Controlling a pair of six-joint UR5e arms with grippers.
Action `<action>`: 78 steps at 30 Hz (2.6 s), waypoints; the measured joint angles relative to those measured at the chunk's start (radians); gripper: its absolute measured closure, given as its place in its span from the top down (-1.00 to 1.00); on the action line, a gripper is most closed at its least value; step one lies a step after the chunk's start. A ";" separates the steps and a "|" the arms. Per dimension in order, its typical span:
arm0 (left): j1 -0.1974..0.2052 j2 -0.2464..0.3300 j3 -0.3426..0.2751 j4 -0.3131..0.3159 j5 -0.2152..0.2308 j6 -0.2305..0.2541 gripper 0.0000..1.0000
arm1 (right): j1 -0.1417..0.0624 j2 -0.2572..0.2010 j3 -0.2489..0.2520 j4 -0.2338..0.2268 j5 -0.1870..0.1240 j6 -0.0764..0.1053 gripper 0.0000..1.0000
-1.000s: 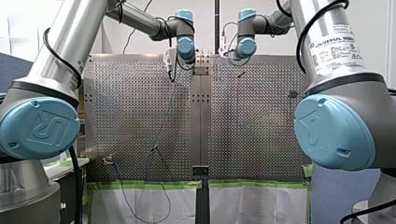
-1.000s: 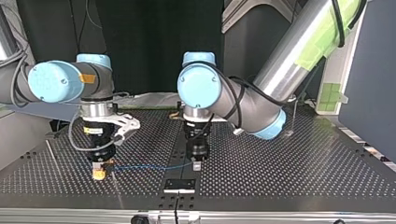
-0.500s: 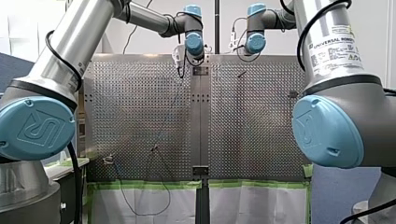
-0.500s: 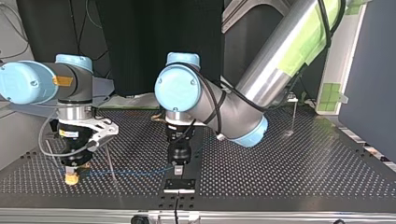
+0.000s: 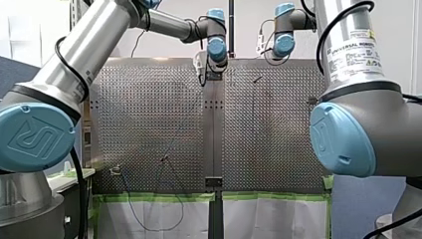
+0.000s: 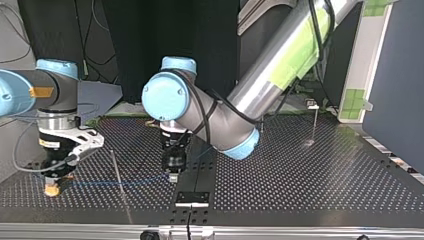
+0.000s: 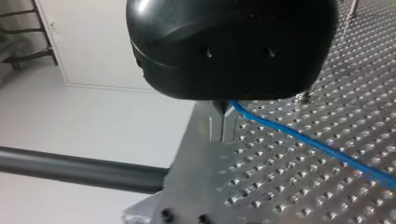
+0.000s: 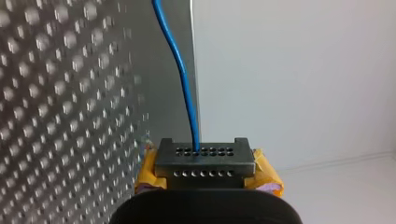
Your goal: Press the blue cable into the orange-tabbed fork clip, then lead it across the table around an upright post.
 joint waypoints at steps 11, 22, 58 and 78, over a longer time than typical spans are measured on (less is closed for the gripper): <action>-0.017 -0.031 0.064 -0.004 0.008 -0.012 -0.97 | -0.063 0.000 0.003 0.008 -0.019 0.001 -1.00; -0.023 -0.059 0.073 -0.002 0.018 -0.014 -0.97 | -0.062 0.014 0.005 0.008 -0.032 0.002 -1.00; -0.009 -0.154 0.095 -0.013 0.016 -0.028 -0.97 | -0.067 0.099 0.044 -0.005 -0.063 0.012 -1.00; -0.015 -0.154 0.068 0.009 0.009 -0.031 -0.97 | -0.074 0.167 0.117 -0.074 -0.065 0.021 -1.00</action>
